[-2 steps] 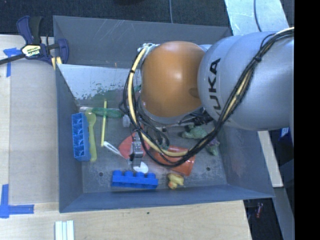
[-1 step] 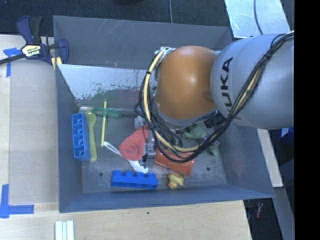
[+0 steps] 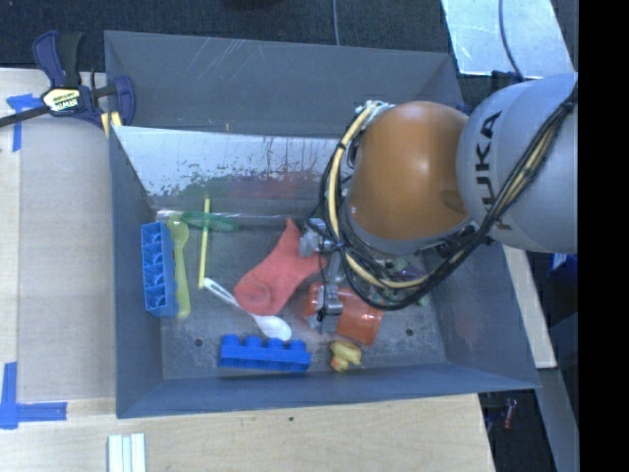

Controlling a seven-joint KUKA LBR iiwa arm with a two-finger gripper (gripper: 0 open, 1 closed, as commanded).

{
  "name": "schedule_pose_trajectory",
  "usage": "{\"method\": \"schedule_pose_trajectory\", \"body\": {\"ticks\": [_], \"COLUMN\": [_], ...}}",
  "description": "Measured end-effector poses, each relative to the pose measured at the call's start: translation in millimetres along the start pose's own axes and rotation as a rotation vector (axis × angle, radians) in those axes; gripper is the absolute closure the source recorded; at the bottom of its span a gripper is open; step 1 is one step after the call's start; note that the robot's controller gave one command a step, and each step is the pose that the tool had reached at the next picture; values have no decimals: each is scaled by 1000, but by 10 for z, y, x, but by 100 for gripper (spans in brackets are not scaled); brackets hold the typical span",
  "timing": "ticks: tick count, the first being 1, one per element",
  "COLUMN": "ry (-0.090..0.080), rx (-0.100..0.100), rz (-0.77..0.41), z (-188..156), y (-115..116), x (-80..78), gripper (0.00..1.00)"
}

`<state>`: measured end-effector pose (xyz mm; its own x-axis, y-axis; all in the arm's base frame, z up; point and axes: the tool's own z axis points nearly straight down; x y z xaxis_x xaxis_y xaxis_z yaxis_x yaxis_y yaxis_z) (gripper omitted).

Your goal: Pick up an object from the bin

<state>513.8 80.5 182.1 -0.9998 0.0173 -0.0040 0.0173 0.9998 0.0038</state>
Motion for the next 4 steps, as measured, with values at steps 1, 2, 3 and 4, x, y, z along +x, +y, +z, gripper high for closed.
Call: {"method": "schedule_pose_trajectory", "body": {"ticks": [1,2,3,4], "ry": [-1,-2,0,-4], "rx": [6,2,2,1], "rz": [-22,145,80,11], "z": [380,689,945,964], "y": [-67,64,-166,-270], "x": [-69,-194,-279,-463], "gripper": [0,0,0,0]}}
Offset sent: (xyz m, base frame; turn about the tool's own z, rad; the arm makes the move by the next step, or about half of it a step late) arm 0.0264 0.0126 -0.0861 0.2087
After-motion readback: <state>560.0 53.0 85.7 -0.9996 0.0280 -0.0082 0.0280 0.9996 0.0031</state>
